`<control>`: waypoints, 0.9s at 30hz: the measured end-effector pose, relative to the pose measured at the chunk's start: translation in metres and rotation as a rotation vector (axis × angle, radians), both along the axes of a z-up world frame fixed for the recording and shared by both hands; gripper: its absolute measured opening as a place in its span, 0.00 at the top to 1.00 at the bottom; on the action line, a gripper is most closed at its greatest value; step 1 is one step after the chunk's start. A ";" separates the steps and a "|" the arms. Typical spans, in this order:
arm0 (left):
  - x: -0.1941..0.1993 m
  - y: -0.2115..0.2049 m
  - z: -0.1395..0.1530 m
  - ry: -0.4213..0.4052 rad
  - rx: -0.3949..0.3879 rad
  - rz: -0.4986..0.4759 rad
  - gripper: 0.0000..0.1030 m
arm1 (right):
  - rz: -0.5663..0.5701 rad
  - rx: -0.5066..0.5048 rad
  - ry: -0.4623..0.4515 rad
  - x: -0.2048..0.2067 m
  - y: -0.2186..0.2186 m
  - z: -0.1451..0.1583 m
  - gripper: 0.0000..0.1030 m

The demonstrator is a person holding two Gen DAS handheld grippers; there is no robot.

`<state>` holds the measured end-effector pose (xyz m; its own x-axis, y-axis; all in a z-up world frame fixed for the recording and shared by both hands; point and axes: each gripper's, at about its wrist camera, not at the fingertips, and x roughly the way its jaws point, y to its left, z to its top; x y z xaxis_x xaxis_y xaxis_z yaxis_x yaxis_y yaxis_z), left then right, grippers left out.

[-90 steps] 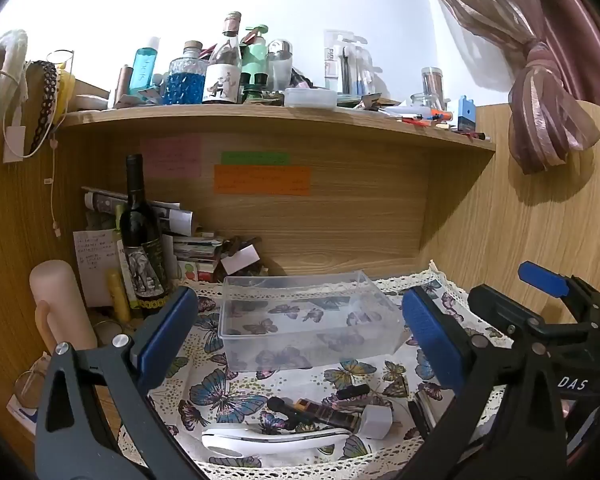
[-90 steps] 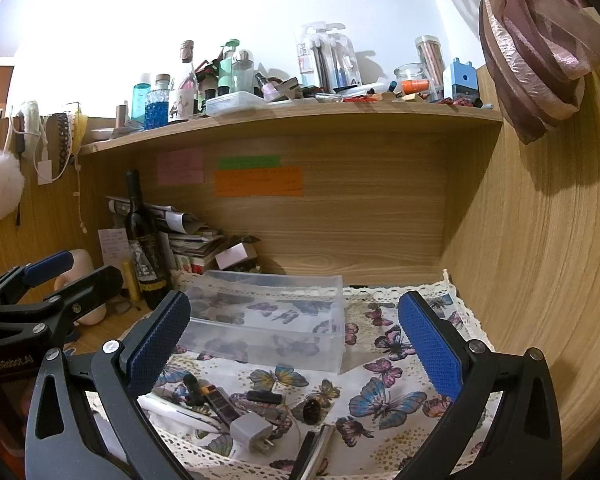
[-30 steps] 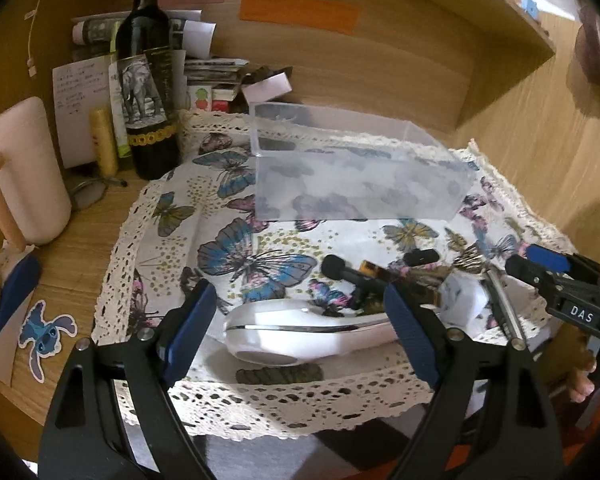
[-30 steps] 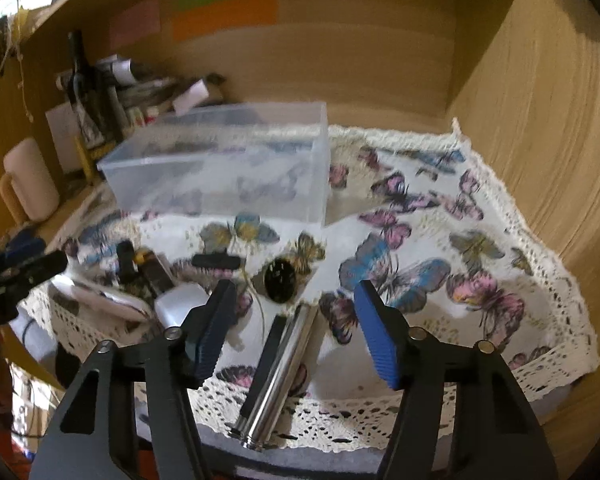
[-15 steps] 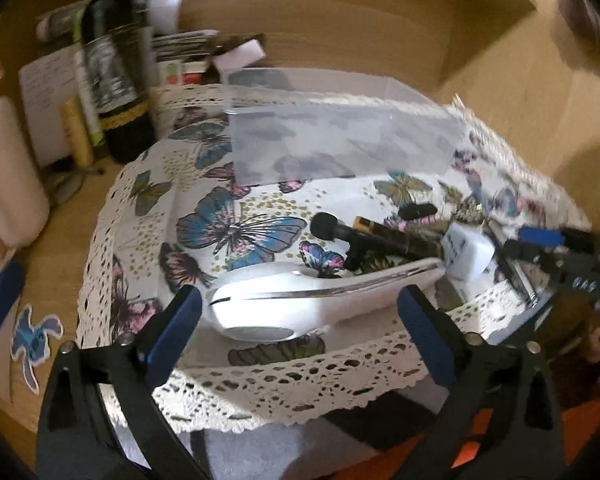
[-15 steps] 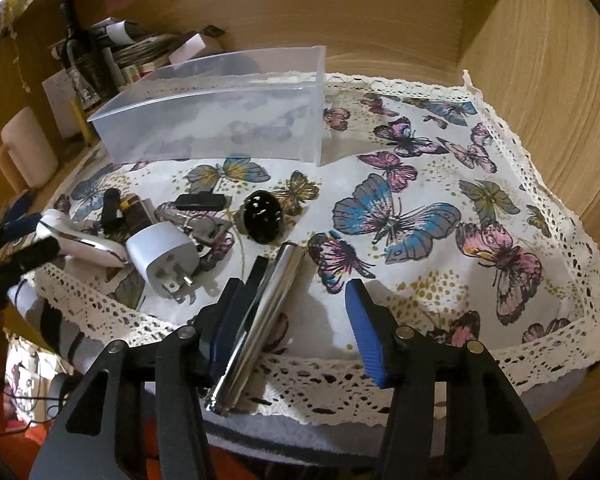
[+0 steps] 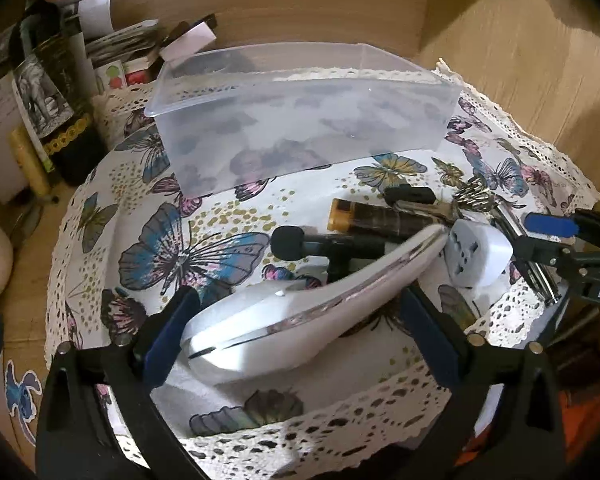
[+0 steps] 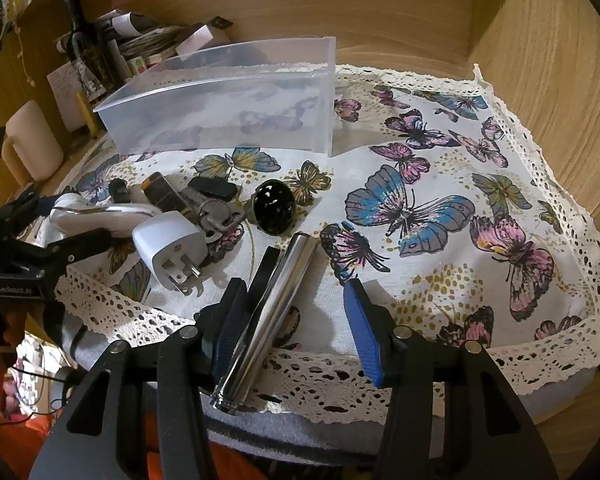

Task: Organize rigid objects
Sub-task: 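Grasp the white curved device with the left tool while the right tool grasps the silver rod, then lift the white device with the left tool while the right tool lifts the silver rod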

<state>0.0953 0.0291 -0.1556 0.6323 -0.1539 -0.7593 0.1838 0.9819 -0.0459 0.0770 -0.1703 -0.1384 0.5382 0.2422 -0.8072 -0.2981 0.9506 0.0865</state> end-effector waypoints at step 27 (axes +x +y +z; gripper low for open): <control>-0.007 -0.023 0.000 0.019 -0.104 0.005 0.35 | 0.004 -0.026 -0.033 0.000 -0.002 0.007 0.74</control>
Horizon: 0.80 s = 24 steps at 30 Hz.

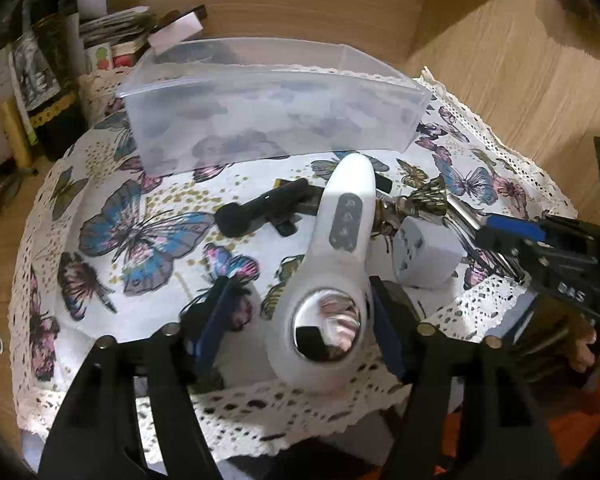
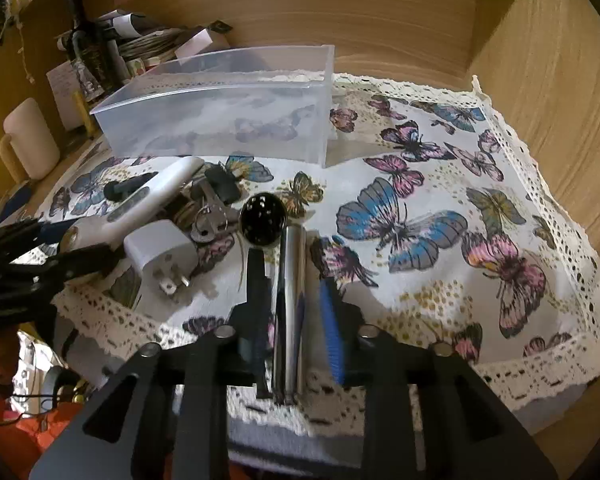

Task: Organize rigid objects
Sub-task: 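Lift the white device with the left tool while the right tool lifts the silver rod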

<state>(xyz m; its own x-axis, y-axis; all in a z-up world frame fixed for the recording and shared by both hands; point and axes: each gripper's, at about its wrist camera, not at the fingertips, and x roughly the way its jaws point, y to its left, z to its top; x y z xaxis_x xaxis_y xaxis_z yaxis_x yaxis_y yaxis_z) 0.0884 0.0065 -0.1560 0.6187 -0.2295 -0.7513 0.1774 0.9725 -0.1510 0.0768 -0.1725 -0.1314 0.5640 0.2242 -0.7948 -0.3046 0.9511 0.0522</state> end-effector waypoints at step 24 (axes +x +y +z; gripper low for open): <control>-0.026 -0.011 0.017 -0.132 0.108 0.057 0.60 | 0.003 0.032 -0.055 -0.001 0.002 -0.002 0.86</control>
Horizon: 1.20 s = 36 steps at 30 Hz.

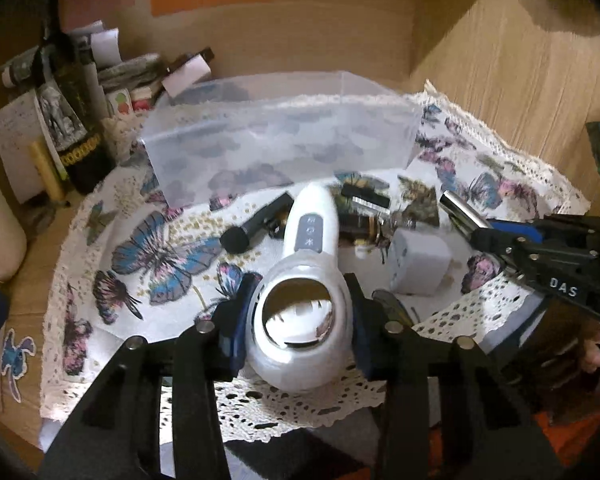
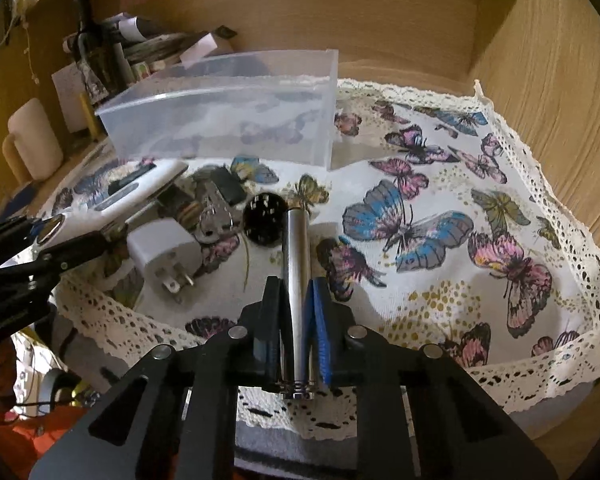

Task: Organize rigid objects
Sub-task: 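Lift the white device with the left tool while the right tool lifts the silver rod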

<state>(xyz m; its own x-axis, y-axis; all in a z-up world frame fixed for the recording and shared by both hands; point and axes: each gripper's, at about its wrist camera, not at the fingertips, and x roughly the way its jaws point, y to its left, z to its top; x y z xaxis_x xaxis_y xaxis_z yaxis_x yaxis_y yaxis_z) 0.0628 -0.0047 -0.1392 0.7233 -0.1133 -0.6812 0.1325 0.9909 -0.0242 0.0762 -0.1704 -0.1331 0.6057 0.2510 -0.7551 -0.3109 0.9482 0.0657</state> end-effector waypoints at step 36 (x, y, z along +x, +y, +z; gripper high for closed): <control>0.011 0.022 0.083 -0.206 -0.086 0.062 0.60 | 0.056 0.116 -0.282 0.035 0.024 0.081 0.86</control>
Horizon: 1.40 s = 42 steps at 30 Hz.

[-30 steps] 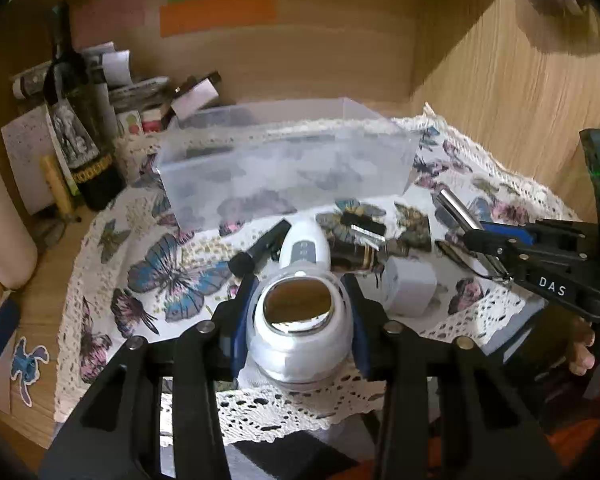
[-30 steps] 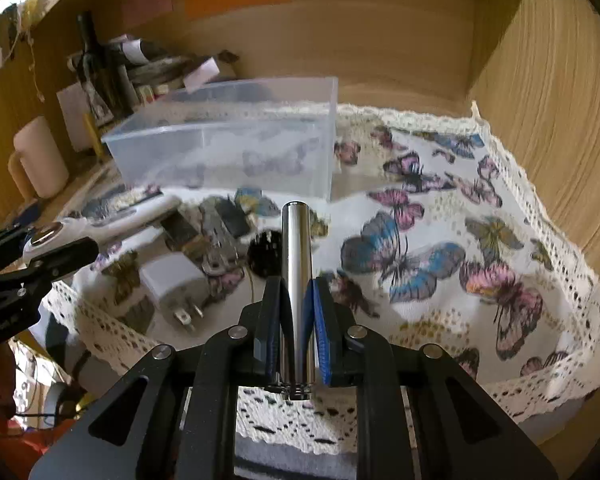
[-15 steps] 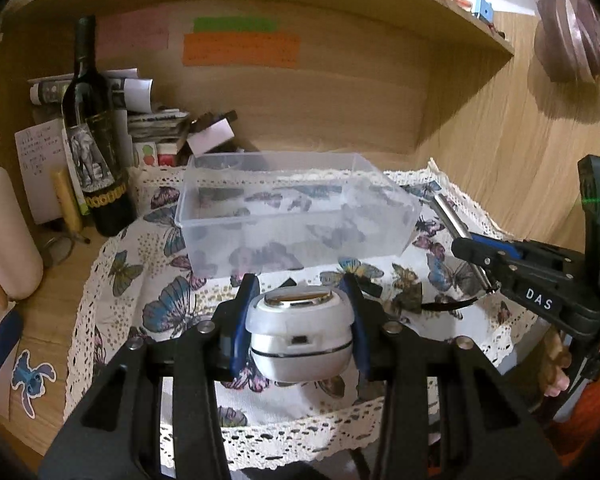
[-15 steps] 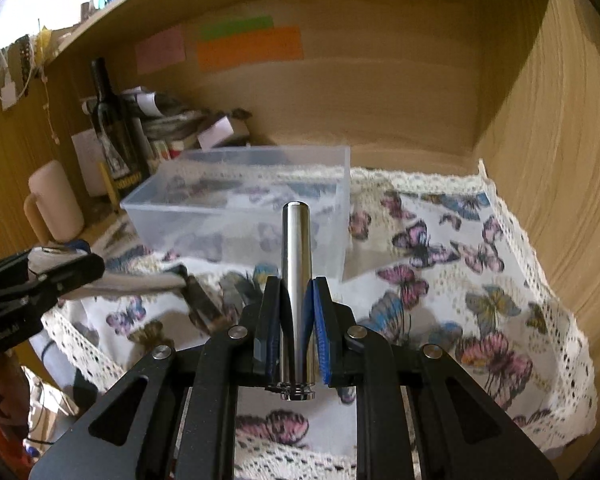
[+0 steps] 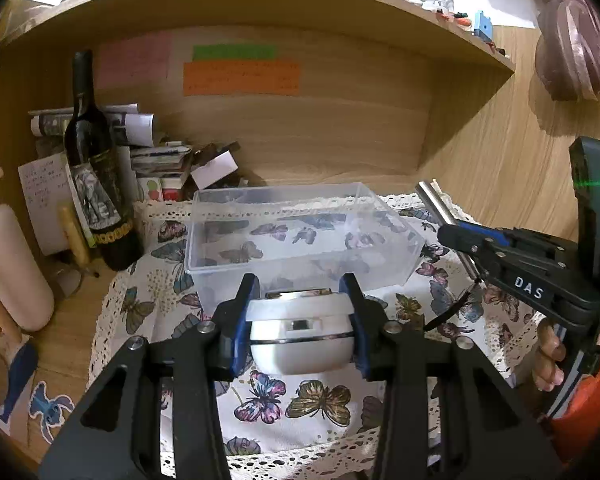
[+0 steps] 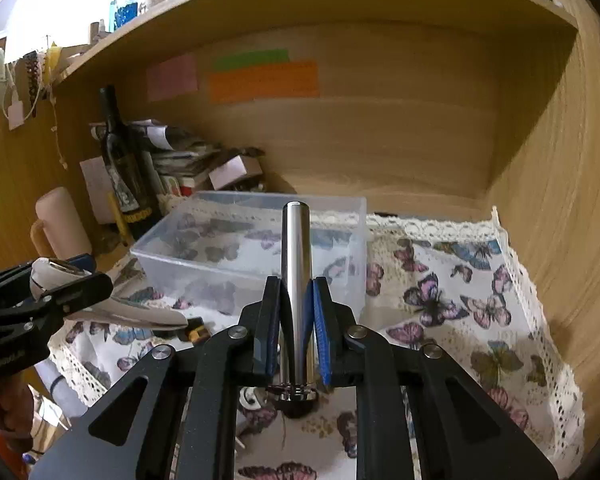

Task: Organize rigid objects
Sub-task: 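Lift the white device with the left tool while the right tool lifts the silver rod, then lower the white device into the clear box and open the left tool while the right releases the rod there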

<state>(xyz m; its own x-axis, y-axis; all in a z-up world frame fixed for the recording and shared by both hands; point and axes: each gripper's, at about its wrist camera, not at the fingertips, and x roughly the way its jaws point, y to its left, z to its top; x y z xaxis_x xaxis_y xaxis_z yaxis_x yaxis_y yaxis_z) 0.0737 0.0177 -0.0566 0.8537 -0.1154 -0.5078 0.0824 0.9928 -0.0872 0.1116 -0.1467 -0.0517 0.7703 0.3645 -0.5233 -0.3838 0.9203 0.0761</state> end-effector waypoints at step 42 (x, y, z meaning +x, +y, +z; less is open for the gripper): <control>0.105 0.041 0.034 -0.063 0.030 0.079 0.60 | -0.004 -0.053 0.025 0.126 0.048 0.005 0.86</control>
<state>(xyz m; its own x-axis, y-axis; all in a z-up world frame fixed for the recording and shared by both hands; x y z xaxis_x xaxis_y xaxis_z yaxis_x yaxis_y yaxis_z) 0.1792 0.0586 -0.0225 0.8900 -0.0319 -0.4549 0.0077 0.9985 -0.0548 0.2372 -0.0988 -0.0465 0.7582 0.3326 -0.5608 -0.3789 0.9247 0.0362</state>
